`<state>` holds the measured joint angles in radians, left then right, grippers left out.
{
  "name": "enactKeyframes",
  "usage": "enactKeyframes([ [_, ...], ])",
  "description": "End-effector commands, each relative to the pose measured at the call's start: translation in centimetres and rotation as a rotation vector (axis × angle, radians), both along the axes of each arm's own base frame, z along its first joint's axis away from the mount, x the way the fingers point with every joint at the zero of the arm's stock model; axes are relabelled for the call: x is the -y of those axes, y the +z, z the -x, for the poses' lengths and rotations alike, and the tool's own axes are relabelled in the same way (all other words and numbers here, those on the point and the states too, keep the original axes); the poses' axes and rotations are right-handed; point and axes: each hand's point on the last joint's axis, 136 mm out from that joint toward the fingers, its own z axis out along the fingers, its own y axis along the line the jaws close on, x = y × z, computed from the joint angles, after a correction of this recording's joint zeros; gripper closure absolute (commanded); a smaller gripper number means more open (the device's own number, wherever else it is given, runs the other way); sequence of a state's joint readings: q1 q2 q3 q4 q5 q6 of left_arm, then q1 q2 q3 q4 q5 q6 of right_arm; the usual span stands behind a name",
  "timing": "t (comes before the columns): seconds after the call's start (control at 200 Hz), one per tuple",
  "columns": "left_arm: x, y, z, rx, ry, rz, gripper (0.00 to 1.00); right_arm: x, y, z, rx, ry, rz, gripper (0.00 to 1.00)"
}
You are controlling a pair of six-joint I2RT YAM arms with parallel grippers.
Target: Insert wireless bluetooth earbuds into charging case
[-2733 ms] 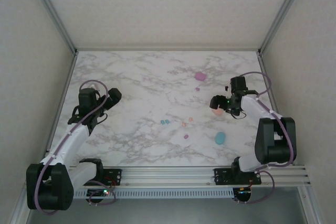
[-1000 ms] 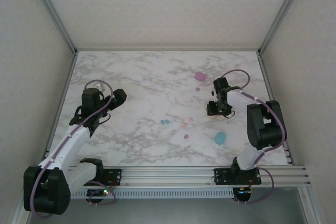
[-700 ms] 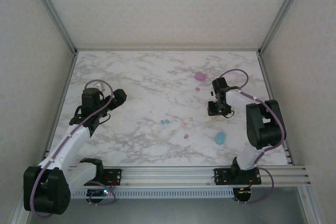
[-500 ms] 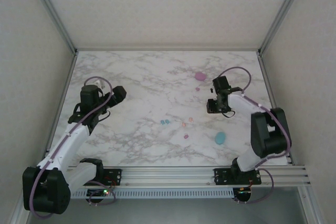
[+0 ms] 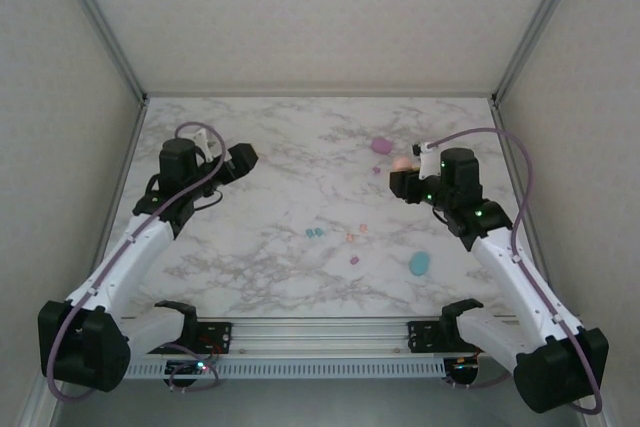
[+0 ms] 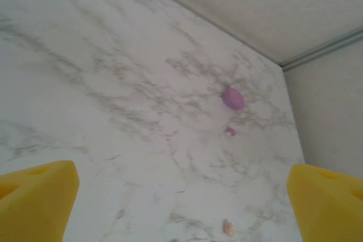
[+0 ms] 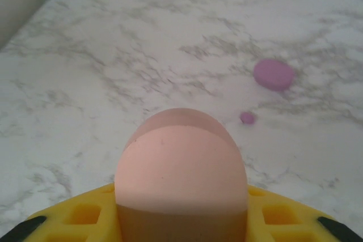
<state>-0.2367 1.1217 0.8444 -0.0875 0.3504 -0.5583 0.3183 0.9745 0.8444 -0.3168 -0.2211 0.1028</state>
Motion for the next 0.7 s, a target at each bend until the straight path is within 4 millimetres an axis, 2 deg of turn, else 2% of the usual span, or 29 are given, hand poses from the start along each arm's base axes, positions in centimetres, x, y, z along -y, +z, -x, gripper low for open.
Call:
enactKeyframes([
  [0.0, 2.4, 2.0, 0.3, 0.011, -0.085, 0.039, 0.06, -2.0, 2.5, 0.7, 0.082, 0.119, -0.013, 0.79],
  [0.17, 5.2, 3.4, 0.0, 0.03, -0.151, 0.053, 0.06, -3.8, 3.2, 0.6, 0.105, 0.179, 0.075, 0.79],
  [0.335, 7.6, 5.3, 0.1, 0.057, -0.203, 0.087, 0.06, -7.0, 3.8, 0.7, 0.138, 0.282, 0.202, 0.79],
  [0.521, 10.2, 6.4, 1.8, 0.051, -0.307, 0.109, 0.07, -9.4, 4.6, 1.1, 0.252, 0.361, 0.273, 0.79],
  [0.696, 12.2, 7.5, 3.7, 0.06, -0.404, 0.167, 0.08, -9.8, 4.6, 1.8, 0.316, 0.402, 0.298, 0.79],
])
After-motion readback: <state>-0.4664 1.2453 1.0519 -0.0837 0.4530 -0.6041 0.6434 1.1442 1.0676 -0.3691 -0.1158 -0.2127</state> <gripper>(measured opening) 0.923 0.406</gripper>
